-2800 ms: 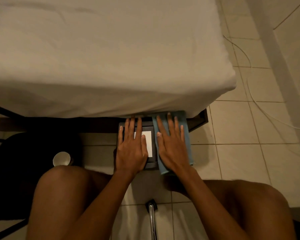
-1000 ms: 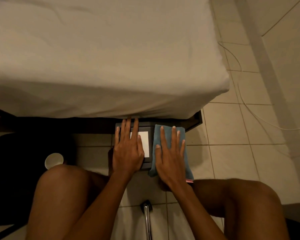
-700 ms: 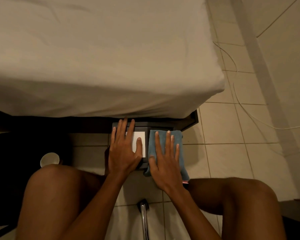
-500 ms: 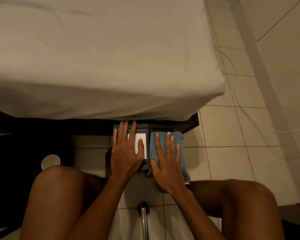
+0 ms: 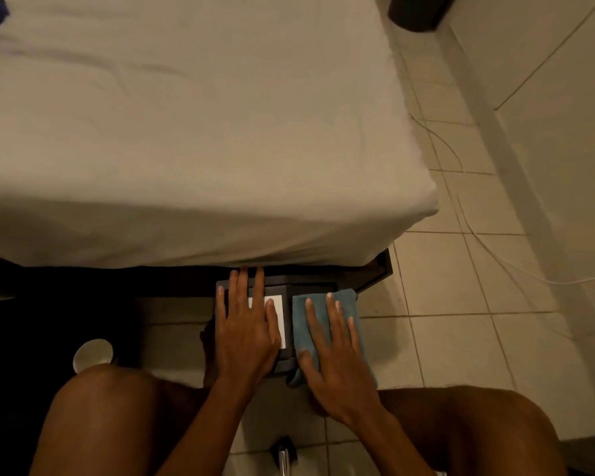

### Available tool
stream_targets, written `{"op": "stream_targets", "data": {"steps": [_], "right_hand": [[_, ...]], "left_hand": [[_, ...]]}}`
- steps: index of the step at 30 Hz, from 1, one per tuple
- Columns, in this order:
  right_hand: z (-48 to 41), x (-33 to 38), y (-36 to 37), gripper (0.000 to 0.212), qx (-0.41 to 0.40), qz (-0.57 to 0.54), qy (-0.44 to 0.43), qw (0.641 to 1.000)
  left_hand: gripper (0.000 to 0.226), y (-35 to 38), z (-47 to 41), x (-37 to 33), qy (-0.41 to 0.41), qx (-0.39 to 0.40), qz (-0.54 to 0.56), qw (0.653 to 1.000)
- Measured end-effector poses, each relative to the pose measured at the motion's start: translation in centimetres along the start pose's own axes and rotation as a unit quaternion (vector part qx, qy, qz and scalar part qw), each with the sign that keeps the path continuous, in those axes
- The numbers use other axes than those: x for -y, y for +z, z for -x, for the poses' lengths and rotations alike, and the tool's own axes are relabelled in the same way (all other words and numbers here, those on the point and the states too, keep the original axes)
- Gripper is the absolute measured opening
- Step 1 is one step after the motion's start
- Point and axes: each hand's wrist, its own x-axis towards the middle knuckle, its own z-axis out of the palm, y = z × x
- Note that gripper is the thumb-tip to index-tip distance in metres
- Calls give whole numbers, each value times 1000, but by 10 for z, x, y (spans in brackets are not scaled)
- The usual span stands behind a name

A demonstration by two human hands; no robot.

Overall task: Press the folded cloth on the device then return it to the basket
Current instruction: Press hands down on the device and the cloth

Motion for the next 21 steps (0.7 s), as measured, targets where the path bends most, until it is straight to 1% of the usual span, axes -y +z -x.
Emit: {"op": "stream_targets", "data": {"steps": [2, 6, 12, 18, 21], "right_hand": [[1, -5, -2, 68, -4, 8, -7, 1000], [0, -10, -2, 70, -7, 23, 7, 1000], [-27, -8, 3, 68, -61, 24, 35, 997], [1, 2, 8, 67, -52, 9, 58, 997], [-7, 1, 9, 68, -67, 4, 68, 995]], "left_hand": [[58, 0, 0, 1, 4, 4, 12, 1000], [58, -1, 1, 4, 11, 12, 8, 1000], [60, -1, 3, 3, 10, 27, -1, 1000], [62, 3, 0, 7, 19, 43, -18, 999], [64, 1, 0, 5, 23, 49, -21, 998]]}}
